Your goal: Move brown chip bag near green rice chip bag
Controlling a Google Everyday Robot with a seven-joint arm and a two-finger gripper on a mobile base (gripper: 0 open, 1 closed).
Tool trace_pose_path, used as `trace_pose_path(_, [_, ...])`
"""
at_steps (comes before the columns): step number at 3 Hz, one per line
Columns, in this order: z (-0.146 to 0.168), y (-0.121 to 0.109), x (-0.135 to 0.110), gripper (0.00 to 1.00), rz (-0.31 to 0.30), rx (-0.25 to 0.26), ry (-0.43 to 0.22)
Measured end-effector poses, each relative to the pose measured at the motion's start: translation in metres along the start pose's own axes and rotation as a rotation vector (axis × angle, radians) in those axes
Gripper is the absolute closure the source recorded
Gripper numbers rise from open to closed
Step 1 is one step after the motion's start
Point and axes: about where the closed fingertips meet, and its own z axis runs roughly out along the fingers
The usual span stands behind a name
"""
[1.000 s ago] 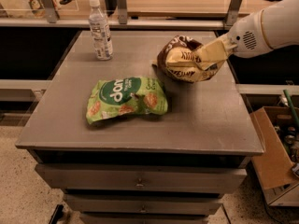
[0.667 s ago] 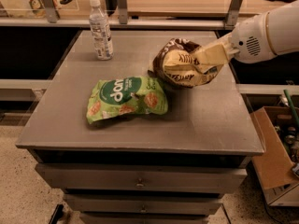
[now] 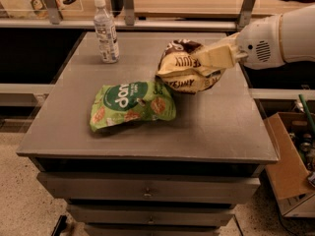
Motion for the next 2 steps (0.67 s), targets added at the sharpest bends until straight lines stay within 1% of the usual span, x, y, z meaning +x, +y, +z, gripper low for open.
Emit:
trace_pose_path(1, [0.0110, 0.0067, -0.0082, 1.00, -0.006, -0.065, -0.052])
trace_pose_path(2, [0.0207, 0.0089, -0.0118, 0.82, -0.010, -0.123, -0.057])
